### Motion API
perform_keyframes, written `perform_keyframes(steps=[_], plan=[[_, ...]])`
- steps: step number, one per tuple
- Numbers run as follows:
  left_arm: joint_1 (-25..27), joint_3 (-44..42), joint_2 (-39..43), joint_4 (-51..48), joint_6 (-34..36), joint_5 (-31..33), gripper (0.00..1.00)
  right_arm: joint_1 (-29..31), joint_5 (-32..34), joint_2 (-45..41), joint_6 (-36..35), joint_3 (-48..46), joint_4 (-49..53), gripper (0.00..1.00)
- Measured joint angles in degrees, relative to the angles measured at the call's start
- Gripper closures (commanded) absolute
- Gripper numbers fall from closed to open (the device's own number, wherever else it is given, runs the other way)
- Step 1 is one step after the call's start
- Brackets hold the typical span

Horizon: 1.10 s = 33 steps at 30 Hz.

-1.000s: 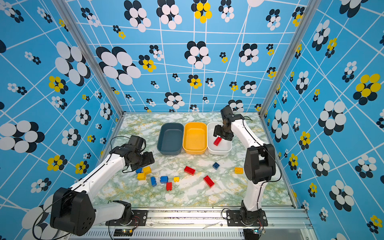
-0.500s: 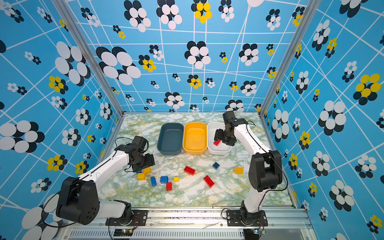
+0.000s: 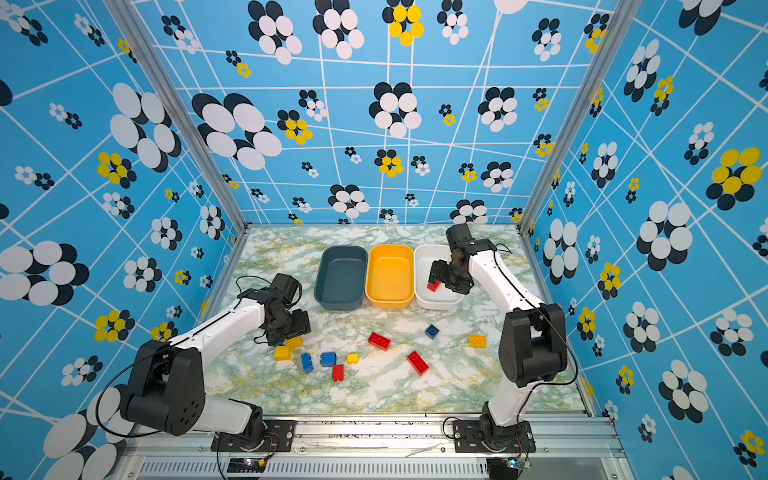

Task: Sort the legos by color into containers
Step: 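Lower the left gripper onto a yellow brick and grasp it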

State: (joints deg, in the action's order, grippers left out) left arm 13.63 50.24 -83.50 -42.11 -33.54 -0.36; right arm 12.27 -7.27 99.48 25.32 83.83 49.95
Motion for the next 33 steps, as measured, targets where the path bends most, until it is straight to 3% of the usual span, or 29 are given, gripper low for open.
perform_keyframes(steps=[13,28,33], plan=[[0.4,0.0,-4.2,1.9,0.1,0.0,0.32,0.0,0.0,-1.7,0.7,-1.6,-0.9,0.22],[2.1,0.0,-5.2,2.5,1.2,0.0,0.62,0.0,0.1,-1.8,1.1,-1.8,-0.9,0.23],[2.5,0.1,-5.1,2.3,1.2,0.0,0.66,0.0,0.1,-2.8,1.3,-2.7,-0.9,0.23]])
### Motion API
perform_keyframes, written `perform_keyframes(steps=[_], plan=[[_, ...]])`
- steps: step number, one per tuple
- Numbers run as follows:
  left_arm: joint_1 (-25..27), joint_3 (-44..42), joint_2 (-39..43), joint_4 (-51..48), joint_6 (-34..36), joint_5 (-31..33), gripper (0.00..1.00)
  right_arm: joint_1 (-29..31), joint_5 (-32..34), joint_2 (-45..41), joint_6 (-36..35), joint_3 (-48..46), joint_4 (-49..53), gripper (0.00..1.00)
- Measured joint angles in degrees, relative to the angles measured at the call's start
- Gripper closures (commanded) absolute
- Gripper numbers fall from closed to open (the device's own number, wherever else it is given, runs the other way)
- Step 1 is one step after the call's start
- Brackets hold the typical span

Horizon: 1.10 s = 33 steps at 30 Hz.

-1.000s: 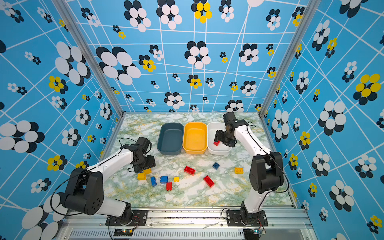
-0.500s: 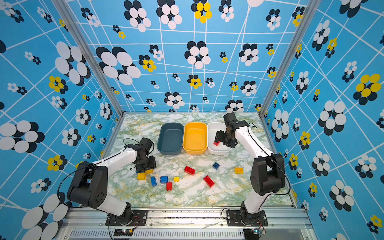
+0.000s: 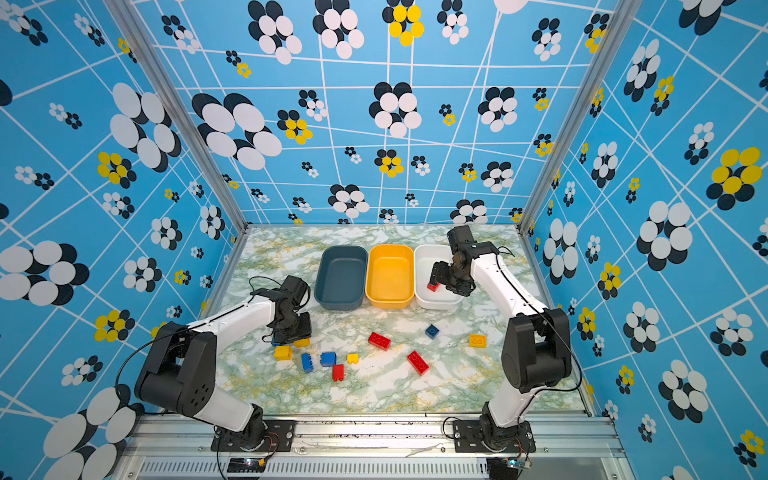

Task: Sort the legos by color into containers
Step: 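Lower the left gripper onto a yellow brick and grasp it, then carry the yellow brick over the yellow tub and release it with left gripper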

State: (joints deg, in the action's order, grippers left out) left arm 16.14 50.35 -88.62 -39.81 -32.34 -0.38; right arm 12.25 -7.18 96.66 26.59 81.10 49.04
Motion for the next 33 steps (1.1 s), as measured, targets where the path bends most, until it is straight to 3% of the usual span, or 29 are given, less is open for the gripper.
perform_keyframes(steps=[12,20,33], plan=[[6.1,9.9,4.2,-2.7,1.5,1.3,0.70,0.0,-0.7,-6.0,2.7,-8.0,-3.3,0.07],[10.6,18.7,4.0,-3.5,3.7,1.3,0.69,0.0,-2.0,-10.5,4.3,-13.4,-5.5,0.05],[15.7,34.8,-8.3,-2.8,4.7,-2.1,0.69,0.0,-2.6,-15.9,5.8,-17.8,-6.5,0.05]])
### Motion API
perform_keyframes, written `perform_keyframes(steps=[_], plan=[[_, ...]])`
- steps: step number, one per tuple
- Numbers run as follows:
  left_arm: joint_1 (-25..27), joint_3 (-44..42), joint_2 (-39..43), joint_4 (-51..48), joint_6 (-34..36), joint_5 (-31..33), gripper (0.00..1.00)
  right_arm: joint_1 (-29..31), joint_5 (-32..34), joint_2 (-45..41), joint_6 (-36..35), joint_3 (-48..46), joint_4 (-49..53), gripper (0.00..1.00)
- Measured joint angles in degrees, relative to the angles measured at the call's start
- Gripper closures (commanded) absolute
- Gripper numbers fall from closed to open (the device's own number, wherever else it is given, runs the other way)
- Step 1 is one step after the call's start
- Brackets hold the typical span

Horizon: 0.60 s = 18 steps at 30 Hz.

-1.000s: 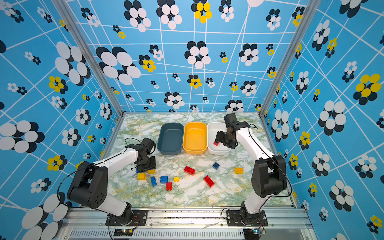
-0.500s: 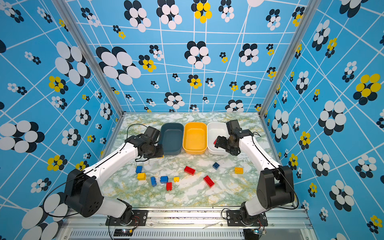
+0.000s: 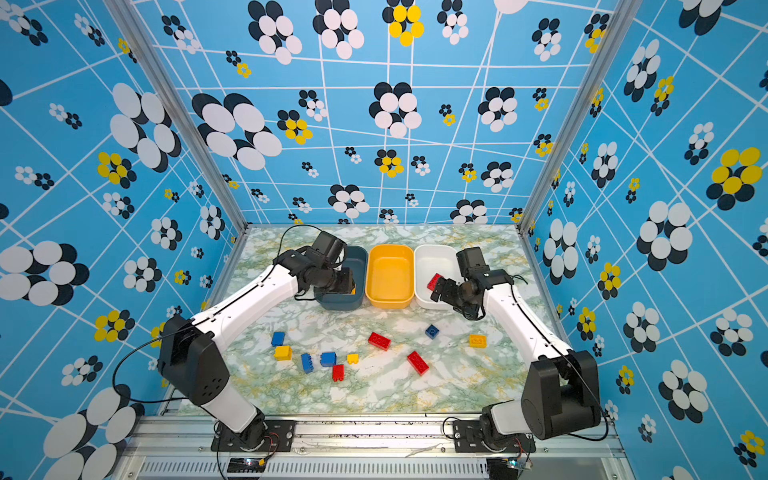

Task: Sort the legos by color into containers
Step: 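Carry the yellow brick over the yellow tub and release it with left gripper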

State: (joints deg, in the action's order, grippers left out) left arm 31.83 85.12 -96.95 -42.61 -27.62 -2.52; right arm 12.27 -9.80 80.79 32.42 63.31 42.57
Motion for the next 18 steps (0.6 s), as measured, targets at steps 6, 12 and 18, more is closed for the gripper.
perform_keyframes(steps=[6,12,18], plan=[[1.4,9.2,-8.2,0.9,1.1,-1.6,0.69,0.0,0.0,-1.6,0.2,-1.1,0.0,0.04],[2.1,17.7,-16.3,1.2,2.2,-3.2,0.69,0.0,0.1,-3.1,0.9,-1.9,0.0,0.03],[2.7,25.1,-25.3,1.5,2.8,-4.7,0.70,0.0,0.1,-3.7,1.5,-2.6,0.0,0.03]])
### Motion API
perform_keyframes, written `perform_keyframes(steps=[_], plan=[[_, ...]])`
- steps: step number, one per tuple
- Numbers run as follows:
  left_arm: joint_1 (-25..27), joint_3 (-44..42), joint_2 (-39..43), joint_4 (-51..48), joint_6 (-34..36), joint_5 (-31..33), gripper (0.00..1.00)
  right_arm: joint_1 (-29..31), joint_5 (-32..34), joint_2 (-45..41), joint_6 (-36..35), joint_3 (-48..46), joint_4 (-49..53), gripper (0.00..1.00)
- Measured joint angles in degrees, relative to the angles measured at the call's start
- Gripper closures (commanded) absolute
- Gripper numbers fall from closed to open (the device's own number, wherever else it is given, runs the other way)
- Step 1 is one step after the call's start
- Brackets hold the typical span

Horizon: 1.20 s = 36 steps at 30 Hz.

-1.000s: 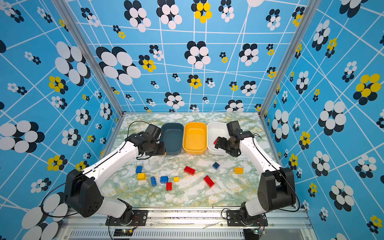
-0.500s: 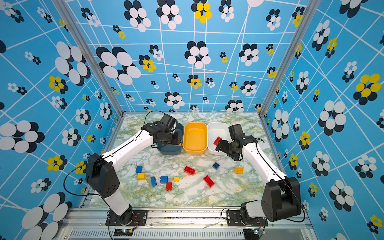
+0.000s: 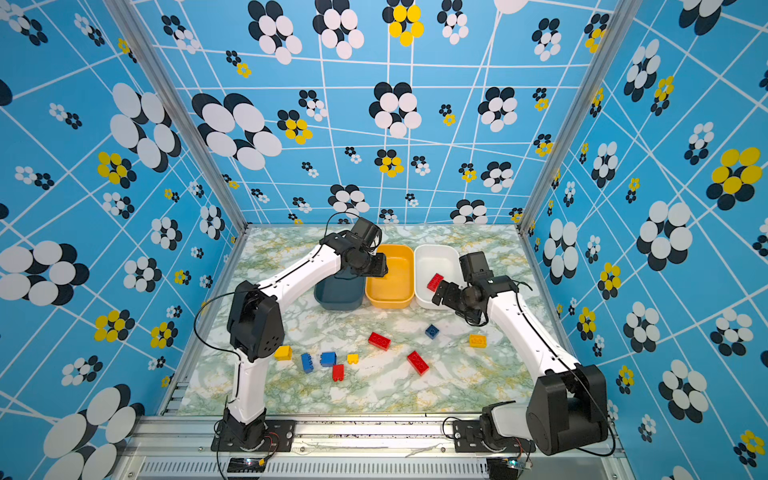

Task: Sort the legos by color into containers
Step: 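Carry the yellow brick over the yellow tub and release it with left gripper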

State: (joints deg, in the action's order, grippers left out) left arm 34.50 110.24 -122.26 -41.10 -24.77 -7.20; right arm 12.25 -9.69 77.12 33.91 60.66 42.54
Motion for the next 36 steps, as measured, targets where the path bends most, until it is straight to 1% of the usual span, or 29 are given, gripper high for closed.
perform_keyframes(steps=[4,9,12,14,15,20,28,36], plan=[[0.6,4.2,-5.1,-0.2,0.3,-1.0,0.69,0.0,0.1,0.0,0.2,0.0,0.0,0.03],[1.9,6.5,-7.7,-1.1,0.9,-1.3,0.65,0.0,0.2,0.0,0.5,0.0,0.0,0.03],[2.3,6.6,-7.7,-1.3,1.1,-1.4,0.58,0.0,0.2,-0.2,0.7,-0.2,-0.2,0.03],[2.3,6.8,-7.7,-1.4,1.5,-1.4,0.48,0.0,0.2,-0.5,1.0,-0.3,-0.2,0.03],[2.3,6.9,-7.7,-1.4,1.6,-1.4,0.45,0.0,0.2,-0.7,1.1,-0.3,-0.2,0.02],[2.3,6.9,-7.7,-1.4,2.1,-1.3,0.35,0.0,0.4,-1.9,1.3,-0.6,-0.4,0.03],[2.4,6.5,-7.7,-1.3,2.1,-0.9,0.27,0.0,0.8,-2.8,1.5,-2.2,-0.6,0.02],[2.4,1.9,-5.4,-0.6,2.0,-0.9,0.22,0.0,3.2,-3.8,1.0,-3.2,0.4,0.01]])
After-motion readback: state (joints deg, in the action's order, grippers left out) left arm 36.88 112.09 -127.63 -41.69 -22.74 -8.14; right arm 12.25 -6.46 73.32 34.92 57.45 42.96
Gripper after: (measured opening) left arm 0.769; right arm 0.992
